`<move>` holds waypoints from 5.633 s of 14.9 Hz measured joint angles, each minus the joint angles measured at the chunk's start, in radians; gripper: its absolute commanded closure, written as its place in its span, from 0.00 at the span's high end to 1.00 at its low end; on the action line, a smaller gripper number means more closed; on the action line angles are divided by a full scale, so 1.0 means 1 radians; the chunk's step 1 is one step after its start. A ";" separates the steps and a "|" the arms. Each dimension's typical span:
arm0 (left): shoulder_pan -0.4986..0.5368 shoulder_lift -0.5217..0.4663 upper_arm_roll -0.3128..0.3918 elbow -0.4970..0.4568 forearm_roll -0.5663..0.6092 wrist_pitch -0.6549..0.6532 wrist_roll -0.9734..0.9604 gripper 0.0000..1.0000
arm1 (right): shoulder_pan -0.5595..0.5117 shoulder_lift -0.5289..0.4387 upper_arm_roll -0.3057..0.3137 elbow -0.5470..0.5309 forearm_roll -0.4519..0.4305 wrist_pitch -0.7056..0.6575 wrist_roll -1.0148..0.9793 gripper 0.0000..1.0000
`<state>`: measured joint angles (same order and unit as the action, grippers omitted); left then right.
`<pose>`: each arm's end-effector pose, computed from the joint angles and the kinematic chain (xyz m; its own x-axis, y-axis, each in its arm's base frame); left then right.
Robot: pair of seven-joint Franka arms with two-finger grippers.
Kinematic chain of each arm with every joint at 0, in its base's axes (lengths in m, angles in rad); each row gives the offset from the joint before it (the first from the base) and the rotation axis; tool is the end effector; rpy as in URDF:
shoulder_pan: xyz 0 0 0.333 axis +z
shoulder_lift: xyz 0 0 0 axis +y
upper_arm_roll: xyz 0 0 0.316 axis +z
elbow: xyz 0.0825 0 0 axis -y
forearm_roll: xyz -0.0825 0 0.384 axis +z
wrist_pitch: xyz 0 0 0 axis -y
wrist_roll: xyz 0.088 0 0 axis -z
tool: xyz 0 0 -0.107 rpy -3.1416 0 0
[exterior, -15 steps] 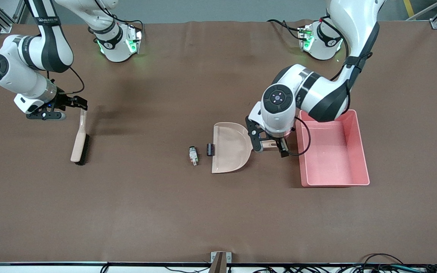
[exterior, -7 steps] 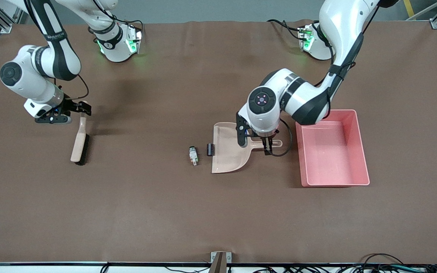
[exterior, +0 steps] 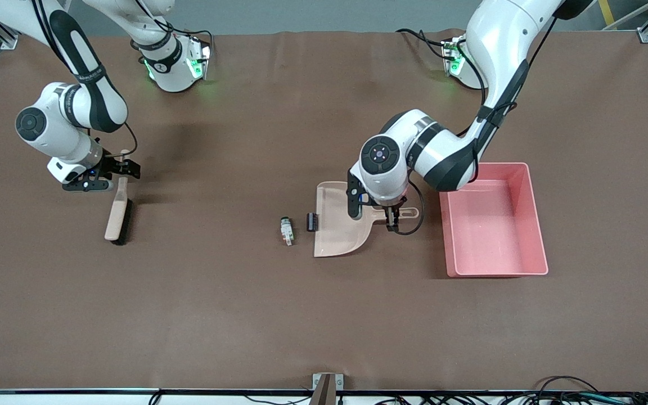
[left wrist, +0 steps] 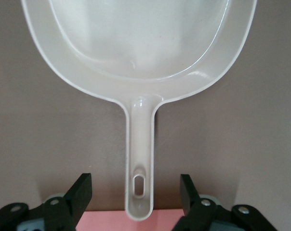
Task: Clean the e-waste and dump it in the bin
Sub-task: 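Grasp the dustpan handle with the left gripper and the brush with the right gripper, then lift the white brush with the right gripper and carry it toward the components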
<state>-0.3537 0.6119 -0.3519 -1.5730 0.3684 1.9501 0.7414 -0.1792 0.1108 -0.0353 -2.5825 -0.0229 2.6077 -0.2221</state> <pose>0.5483 -0.3944 0.2855 -0.0121 -0.9761 -0.2170 -0.9987 0.0013 0.0500 0.4263 -0.0927 0.2135 0.9959 0.0280 -0.0865 0.0276 -0.9996 -0.0054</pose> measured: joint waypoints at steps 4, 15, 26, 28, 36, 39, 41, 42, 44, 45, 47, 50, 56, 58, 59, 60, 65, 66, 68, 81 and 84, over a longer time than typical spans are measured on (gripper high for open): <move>-0.003 0.040 -0.001 0.001 0.000 0.022 -0.015 0.81 | 0.000 -0.003 0.003 0.009 0.000 -0.020 -0.001 0.83; -0.028 0.066 -0.005 -0.006 0.045 0.075 0.002 0.79 | 0.004 -0.005 0.014 0.027 0.000 -0.028 -0.002 0.49; -0.036 0.074 -0.004 -0.021 0.064 0.087 -0.047 0.78 | 0.004 -0.008 0.014 0.029 0.001 -0.030 -0.003 0.00; -0.033 0.074 -0.003 -0.025 0.064 0.087 -0.071 0.75 | 0.004 -0.008 0.014 0.031 0.001 -0.032 -0.003 0.00; -0.039 0.078 -0.003 -0.033 0.077 0.088 -0.099 0.64 | 0.003 -0.008 0.010 0.056 0.105 -0.096 0.034 0.00; -0.039 0.079 -0.003 -0.033 0.096 0.089 -0.099 0.62 | 0.008 -0.008 0.013 0.107 0.108 -0.183 0.158 0.00; -0.039 0.082 -0.003 -0.033 0.114 0.092 -0.099 0.57 | 0.017 -0.008 0.014 0.120 0.104 -0.193 0.172 0.00; -0.039 0.084 -0.003 -0.033 0.116 0.096 -0.099 0.56 | 0.022 -0.008 0.014 0.123 0.095 -0.194 0.170 0.00; -0.039 0.086 -0.003 -0.033 0.118 0.101 -0.098 0.56 | 0.030 -0.008 0.015 0.125 0.072 -0.197 0.170 0.00; -0.039 0.086 -0.003 -0.033 0.119 0.104 -0.099 0.55 | 0.032 -0.008 0.015 0.126 0.065 -0.197 0.170 0.00; -0.039 0.086 -0.003 -0.033 0.119 0.108 -0.098 0.53 | 0.034 -0.008 0.015 0.126 0.061 -0.197 0.170 0.00; -0.039 0.086 -0.003 -0.033 0.119 0.109 -0.098 0.52 | 0.035 -0.008 0.016 0.127 0.061 -0.197 0.170 0.00; -0.039 0.086 -0.003 -0.033 0.119 0.109 -0.098 0.49 | 0.081 -0.029 0.026 0.137 0.085 -0.226 0.171 0.00; -0.039 0.086 -0.003 -0.033 0.119 0.109 -0.098 0.48 | 0.127 -0.077 0.028 0.145 0.128 -0.270 0.171 0.00; -0.039 0.086 -0.003 -0.033 0.119 0.109 -0.098 0.48 | 0.160 -0.100 0.029 0.149 0.163 -0.280 0.171 0.00; -0.039 0.086 -0.003 -0.033 0.119 0.109 -0.098 0.47 | 0.200 -0.117 0.030 0.155 0.205 -0.286 0.171 0.00; -0.039 0.086 -0.004 -0.032 0.119 0.110 -0.098 0.43 | 0.403 -0.141 0.036 0.170 0.331 -0.288 0.246 0.00; -0.039 0.086 -0.004 -0.032 0.119 0.110 -0.098 0.42 | 0.456 -0.141 0.037 0.175 0.340 -0.287 0.302 0.00; -0.039 0.086 -0.004 -0.031 0.119 0.111 -0.098 0.41 | 0.557 -0.141 0.039 0.199 0.344 -0.286 0.427 0.00; -0.039 0.086 -0.005 -0.029 0.119 0.113 -0.098 0.27 | 0.782 0.261 0.030 0.528 0.455 -0.188 0.734 0.00; -0.039 0.086 -0.005 -0.029 0.119 0.113 -0.098 0.27 | 0.822 0.284 0.030 0.530 0.411 -0.150 0.735 0.00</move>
<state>-0.3927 0.6980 -0.3565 -1.6016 0.4877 2.0635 0.6432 0.6426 0.3950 -0.0055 -2.0522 0.3879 2.4582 0.5132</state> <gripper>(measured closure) 0.661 0.736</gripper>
